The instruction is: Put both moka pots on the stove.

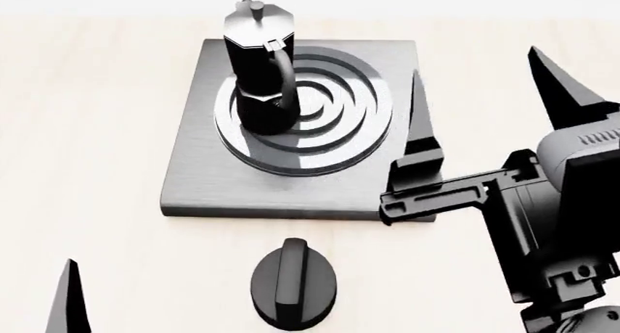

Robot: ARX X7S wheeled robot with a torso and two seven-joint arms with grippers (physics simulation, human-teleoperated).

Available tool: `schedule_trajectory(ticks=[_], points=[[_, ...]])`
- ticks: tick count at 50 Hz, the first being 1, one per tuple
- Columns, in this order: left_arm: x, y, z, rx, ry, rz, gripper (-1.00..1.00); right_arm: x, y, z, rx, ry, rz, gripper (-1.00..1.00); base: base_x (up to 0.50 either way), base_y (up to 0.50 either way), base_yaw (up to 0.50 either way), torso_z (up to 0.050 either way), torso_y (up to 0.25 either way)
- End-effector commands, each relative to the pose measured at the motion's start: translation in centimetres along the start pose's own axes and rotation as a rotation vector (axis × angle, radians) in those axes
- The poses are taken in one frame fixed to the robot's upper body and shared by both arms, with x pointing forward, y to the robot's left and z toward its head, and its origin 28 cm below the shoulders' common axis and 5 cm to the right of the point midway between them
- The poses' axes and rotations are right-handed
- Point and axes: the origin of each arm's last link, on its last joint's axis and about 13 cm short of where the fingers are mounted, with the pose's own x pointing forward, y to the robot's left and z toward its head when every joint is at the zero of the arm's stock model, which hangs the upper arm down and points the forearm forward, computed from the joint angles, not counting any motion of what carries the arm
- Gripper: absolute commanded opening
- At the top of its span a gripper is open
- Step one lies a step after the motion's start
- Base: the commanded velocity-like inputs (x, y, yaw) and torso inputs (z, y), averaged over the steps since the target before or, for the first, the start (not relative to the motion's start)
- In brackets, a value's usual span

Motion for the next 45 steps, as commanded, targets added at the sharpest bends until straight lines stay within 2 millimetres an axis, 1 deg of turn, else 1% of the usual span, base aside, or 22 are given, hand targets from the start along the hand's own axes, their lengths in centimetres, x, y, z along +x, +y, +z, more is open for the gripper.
schedule_trajectory(ticks=[1,2,4,5,6,7,8,10,11,13,15,19,24,26,29,37,42,45], points=[[0.0,-0.1,0.0,-0.005,0.000,-0.008,1.00,-3.4,-3.0,2.2,-0.151,0.009,-0.125,1.00,0.00,0.00,0.00,0.000,0.000],[0.0,-0.1,0.0,-0.005,-0.001,-0.006,1.00,-3.6,-3.1,2.2,-0.146,0.015,-0.122,1.00,0.00,0.00,0.00,0.000,0.000],[0.0,0.0,-0.1,-0.005,0.000,-0.004,1.00,-4.0,-3.5,2.0,-0.204,-0.019,-0.083,1.00,0.00,0.00,0.00,0.000,0.000],[0.0,0.0,0.0,-0.004,0.001,-0.004,1.00,-4.5,-3.8,2.2,-0.170,0.002,-0.106,1.00,0.00,0.00,0.00,0.000,0.000],[0.0,-0.1,0.0,-0.003,0.001,-0.003,1.00,-4.7,-4.0,2.4,-0.092,0.041,-0.140,1.00,0.00,0.00,0.00,0.000,0.000],[0.0,-0.1,0.0,-0.002,0.000,-0.001,1.00,-5.0,-4.3,2.7,-0.066,0.079,-0.135,1.00,0.00,0.00,0.00,0.000,0.000],[0.0,-0.1,0.0,-0.003,0.000,0.000,1.00,-5.3,-4.7,2.9,-0.154,0.032,-0.153,1.00,0.00,0.00,0.00,0.000,0.000],[0.0,-0.1,-0.1,-0.003,0.003,0.001,1.00,-5.7,-5.1,3.2,-0.121,0.058,-0.159,1.00,0.00,0.00,0.00,0.000,0.000],[0.0,-0.1,-0.1,-0.003,0.001,0.000,1.00,-6.0,-5.7,3.5,-0.146,0.064,-0.185,1.00,0.00,0.00,0.00,0.000,0.000],[0.0,-0.1,-0.1,-0.002,0.000,0.001,1.00,-6.4,-6.2,3.7,-0.182,0.088,-0.209,1.00,0.00,0.00,0.00,0.000,0.000],[0.0,0.0,0.0,-0.002,-0.002,0.003,1.00,-6.9,-6.8,3.8,-0.176,0.101,-0.211,1.00,0.00,0.00,0.00,0.000,0.000],[0.0,0.0,0.0,-0.003,0.000,0.004,1.00,-6.7,-8.1,3.5,-0.179,0.143,-0.253,1.00,0.00,0.00,0.00,0.000,0.000],[0.0,0.0,0.0,-0.004,-0.001,0.004,1.00,-6.6,-10.8,3.0,-0.165,0.230,-0.298,1.00,0.00,0.00,0.00,0.000,0.000],[0.0,0.0,0.0,-0.004,-0.001,0.006,1.00,-6.7,-11.3,2.9,-0.160,0.235,-0.311,1.00,0.00,0.00,0.00,0.000,0.000],[0.0,0.1,-0.1,-0.002,0.000,0.008,1.00,-6.6,-12.8,2.9,-0.159,0.260,-0.340,1.00,0.00,0.00,0.00,0.000,0.000],[0.0,-0.1,-0.1,-0.005,0.002,0.003,1.00,-6.4,-14.5,3.4,-0.152,0.341,-0.337,1.00,0.00,0.00,0.00,0.000,0.000],[0.1,0.0,0.0,-0.006,0.002,0.007,1.00,-6.7,-15.6,3.2,-0.129,0.433,-0.315,1.00,0.00,0.00,0.00,0.000,0.000],[0.1,0.0,0.0,-0.005,0.003,0.008,1.00,-6.3,-16.0,2.9,-0.120,0.479,-0.302,1.00,0.00,0.00,0.00,0.000,0.000]])
